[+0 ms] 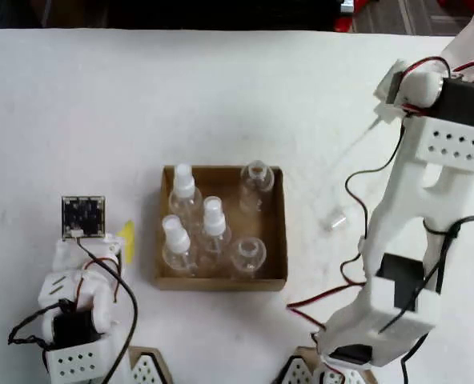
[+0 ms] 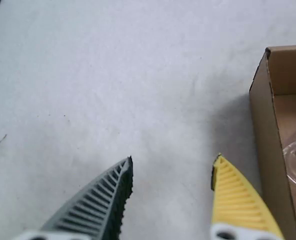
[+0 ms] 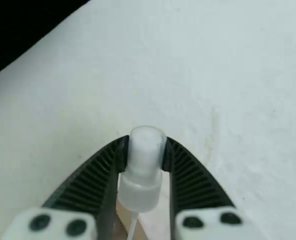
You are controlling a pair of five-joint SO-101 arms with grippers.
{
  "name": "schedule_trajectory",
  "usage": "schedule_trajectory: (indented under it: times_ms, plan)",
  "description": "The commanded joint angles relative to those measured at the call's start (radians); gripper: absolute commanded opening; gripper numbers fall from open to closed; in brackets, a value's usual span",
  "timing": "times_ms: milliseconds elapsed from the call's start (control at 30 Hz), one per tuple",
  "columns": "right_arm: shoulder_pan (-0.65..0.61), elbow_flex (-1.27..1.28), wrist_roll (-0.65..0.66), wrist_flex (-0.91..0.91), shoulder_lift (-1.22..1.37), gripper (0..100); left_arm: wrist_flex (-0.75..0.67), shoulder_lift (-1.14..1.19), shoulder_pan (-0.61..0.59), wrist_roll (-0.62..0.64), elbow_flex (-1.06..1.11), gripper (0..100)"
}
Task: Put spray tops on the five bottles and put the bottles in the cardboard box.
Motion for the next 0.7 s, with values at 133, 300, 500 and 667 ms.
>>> schedule_trajectory:
  times_ms: [133, 300, 500, 667]
  plan:
    - [-0.105, 0.164, 0.163, 0.025, -0.239, 1.5, 0.005, -0.008, -0.008, -0.012, -0.002, 24]
    - [-0.232, 0.311, 0.222, -0.004, -0.447, 1.5, 0.005, -0.008, -0.008, -0.012, -0.002, 24]
    - [-0.334, 0.537, 0.226, -0.239, -0.642, 1.5, 0.006, -0.008, -0.008, -0.012, -0.002, 24]
    - [-0.381, 0.821, 0.313, -0.572, -0.776, 1.5, 0.006, -0.008, -0.008, -0.012, -0.002, 24]
